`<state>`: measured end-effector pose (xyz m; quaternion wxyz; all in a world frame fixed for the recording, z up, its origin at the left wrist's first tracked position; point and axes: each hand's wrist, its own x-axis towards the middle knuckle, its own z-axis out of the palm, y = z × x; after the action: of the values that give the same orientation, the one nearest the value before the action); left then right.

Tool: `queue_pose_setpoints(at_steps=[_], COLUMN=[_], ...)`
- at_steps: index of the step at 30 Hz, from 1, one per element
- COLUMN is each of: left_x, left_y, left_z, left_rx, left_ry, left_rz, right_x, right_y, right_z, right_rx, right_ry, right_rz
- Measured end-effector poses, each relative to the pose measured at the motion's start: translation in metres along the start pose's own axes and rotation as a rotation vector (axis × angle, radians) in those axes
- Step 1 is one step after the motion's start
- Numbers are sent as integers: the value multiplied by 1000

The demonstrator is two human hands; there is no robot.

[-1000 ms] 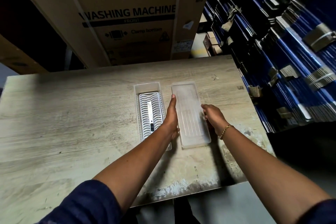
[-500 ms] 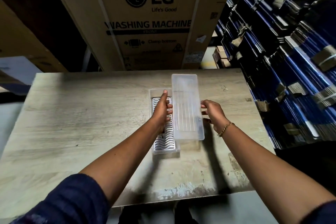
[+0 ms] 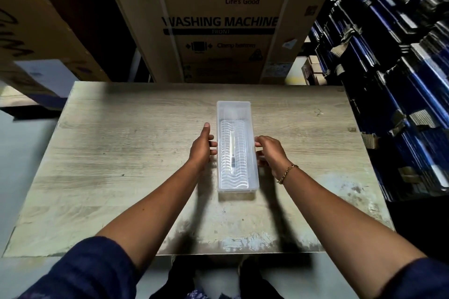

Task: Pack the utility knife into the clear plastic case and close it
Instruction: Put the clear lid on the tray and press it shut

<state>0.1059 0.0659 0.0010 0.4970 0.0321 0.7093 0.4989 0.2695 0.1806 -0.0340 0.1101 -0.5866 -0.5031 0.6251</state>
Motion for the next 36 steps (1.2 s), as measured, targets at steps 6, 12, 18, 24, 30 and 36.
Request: queue_pose_setpoints(at_steps=[6, 12, 18, 24, 30, 36], left_x=[8, 16, 17, 3, 2, 8], left_y=[-10, -18, -30, -67, -105, -113], left_z=[-2, 0, 3, 4, 2, 5], left_rx=[66, 214, 410, 1040, 1240, 1317], left_ry=[18, 9, 82, 111, 58, 74], left_rz=[25, 106, 192, 643, 708, 727], right_x=[2, 5, 4, -24, -32, -26], right_y=[4, 11, 14, 30, 66, 78], right_z=[3, 2, 5, 18, 30, 32], right_rx=[23, 20, -168, -884, -1100, -1142], right_ry=[-6, -2, 74, 141, 77, 78], right_rz=[0, 11, -114, -559, -653, -636])
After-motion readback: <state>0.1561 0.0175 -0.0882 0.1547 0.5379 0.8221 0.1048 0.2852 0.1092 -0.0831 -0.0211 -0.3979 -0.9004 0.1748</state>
